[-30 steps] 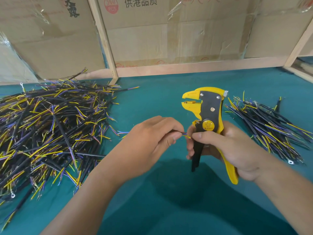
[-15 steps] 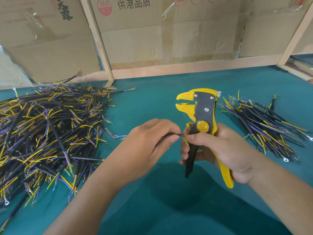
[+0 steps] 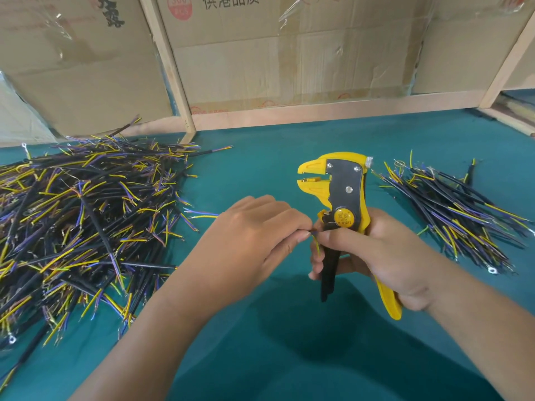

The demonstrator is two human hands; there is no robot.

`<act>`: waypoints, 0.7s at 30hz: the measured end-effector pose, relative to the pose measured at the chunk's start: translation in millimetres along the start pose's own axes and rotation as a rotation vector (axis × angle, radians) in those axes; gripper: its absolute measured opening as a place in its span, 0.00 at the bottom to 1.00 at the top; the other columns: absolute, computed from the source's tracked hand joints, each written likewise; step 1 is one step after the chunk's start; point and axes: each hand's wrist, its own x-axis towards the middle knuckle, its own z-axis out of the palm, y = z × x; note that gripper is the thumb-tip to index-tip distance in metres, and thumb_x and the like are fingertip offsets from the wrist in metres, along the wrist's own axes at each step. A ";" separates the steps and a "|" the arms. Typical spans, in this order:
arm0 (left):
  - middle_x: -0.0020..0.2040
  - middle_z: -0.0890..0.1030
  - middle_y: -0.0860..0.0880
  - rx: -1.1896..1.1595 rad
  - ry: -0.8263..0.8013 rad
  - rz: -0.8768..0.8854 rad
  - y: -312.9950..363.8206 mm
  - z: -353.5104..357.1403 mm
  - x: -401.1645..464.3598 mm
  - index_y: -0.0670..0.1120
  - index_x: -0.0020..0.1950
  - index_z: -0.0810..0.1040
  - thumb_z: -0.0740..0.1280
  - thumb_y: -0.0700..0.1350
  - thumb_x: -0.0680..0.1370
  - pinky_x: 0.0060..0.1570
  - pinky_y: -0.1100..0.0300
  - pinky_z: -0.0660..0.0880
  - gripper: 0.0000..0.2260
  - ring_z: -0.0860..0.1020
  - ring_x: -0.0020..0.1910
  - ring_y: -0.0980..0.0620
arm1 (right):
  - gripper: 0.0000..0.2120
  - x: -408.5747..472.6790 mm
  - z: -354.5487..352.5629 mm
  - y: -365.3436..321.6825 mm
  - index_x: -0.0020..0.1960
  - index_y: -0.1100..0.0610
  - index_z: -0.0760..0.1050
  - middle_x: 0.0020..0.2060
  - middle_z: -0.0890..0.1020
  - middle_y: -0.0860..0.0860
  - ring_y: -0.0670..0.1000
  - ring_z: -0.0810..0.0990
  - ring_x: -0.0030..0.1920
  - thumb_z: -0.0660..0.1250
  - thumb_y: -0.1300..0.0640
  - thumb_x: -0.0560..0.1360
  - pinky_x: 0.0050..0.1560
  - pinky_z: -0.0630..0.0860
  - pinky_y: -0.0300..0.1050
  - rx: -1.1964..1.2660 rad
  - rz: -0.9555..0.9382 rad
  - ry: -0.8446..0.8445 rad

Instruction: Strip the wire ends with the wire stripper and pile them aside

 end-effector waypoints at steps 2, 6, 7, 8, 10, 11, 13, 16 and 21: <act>0.39 0.79 0.48 0.009 -0.011 0.010 0.7 -0.5 -0.2 0.41 0.50 0.82 0.62 0.43 0.82 0.40 0.48 0.74 0.10 0.75 0.38 0.45 | 0.07 -0.5 0.4 0.5 0.39 0.58 0.80 0.33 0.82 0.56 0.59 0.83 0.36 0.67 0.55 0.72 0.49 0.84 0.59 -0.046 -0.006 0.004; 0.41 0.81 0.49 -0.006 -0.039 -0.007 3.2 -1.5 -1.8 0.42 0.51 0.82 0.60 0.46 0.82 0.39 0.49 0.76 0.12 0.78 0.40 0.46 | 0.09 0.0 2.8 3.1 0.42 0.58 0.79 0.33 0.83 0.57 0.63 0.83 0.38 0.66 0.52 0.72 0.54 0.80 0.67 -0.186 -0.036 0.063; 0.42 0.81 0.50 -0.025 -0.050 -0.021 3.7 -1.6 -2.4 0.43 0.52 0.82 0.59 0.47 0.82 0.39 0.49 0.76 0.13 0.78 0.41 0.47 | 0.09 0.3 3.1 3.7 0.42 0.58 0.79 0.33 0.83 0.57 0.64 0.82 0.40 0.65 0.52 0.71 0.54 0.79 0.67 -0.236 -0.051 0.076; 0.43 0.81 0.52 -0.053 -0.061 -0.040 3.7 -1.6 -3.1 0.44 0.53 0.82 0.59 0.48 0.83 0.39 0.49 0.76 0.13 0.78 0.41 0.48 | 0.10 0.5 3.2 3.9 0.42 0.58 0.79 0.33 0.84 0.57 0.65 0.81 0.41 0.65 0.52 0.71 0.53 0.78 0.68 -0.280 -0.063 0.083; 0.42 0.80 0.56 -0.123 -0.082 -0.077 2.1 -0.4 -4.6 0.47 0.53 0.81 0.60 0.49 0.83 0.39 0.52 0.75 0.11 0.76 0.40 0.53 | 0.10 0.3 2.5 3.4 0.40 0.57 0.79 0.33 0.84 0.56 0.64 0.81 0.41 0.64 0.51 0.70 0.52 0.78 0.67 -0.347 -0.077 0.086; 0.40 0.78 0.58 -0.164 -0.089 -0.100 1.1 0.5 -5.1 0.48 0.52 0.80 0.61 0.49 0.82 0.38 0.57 0.73 0.09 0.75 0.38 0.56 | 0.09 -0.1 1.9 2.6 0.40 0.55 0.79 0.33 0.84 0.55 0.63 0.81 0.41 0.64 0.51 0.70 0.51 0.78 0.66 -0.363 -0.083 0.086; 0.36 0.75 0.61 -0.274 -0.098 -0.152 -0.2 1.6 -5.7 0.53 0.49 0.78 0.63 0.48 0.81 0.34 0.66 0.67 0.04 0.71 0.34 0.58 | 0.06 -1.2 1.9 0.5 0.40 0.52 0.79 0.33 0.84 0.55 0.61 0.82 0.40 0.64 0.52 0.70 0.51 0.79 0.65 -0.359 -0.100 0.086; 0.33 0.73 0.62 -0.454 -0.120 -0.230 0.3 3.0 -6.2 0.55 0.47 0.76 0.65 0.46 0.81 0.30 0.71 0.60 0.05 0.65 0.29 0.57 | 0.05 -2.7 2.0 -0.2 0.40 0.51 0.79 0.32 0.83 0.54 0.60 0.82 0.39 0.65 0.52 0.70 0.50 0.79 0.65 -0.358 -0.128 0.089; 0.37 0.75 0.61 -0.367 -0.095 -0.196 5.2 4.7 -6.0 0.60 0.52 0.70 0.65 0.55 0.78 0.32 0.65 0.66 0.05 0.70 0.32 0.58 | 0.07 -2.0 3.2 -0.4 0.36 0.55 0.79 0.31 0.80 0.54 0.56 0.80 0.33 0.65 0.57 0.70 0.48 0.82 0.65 -0.051 -0.013 0.024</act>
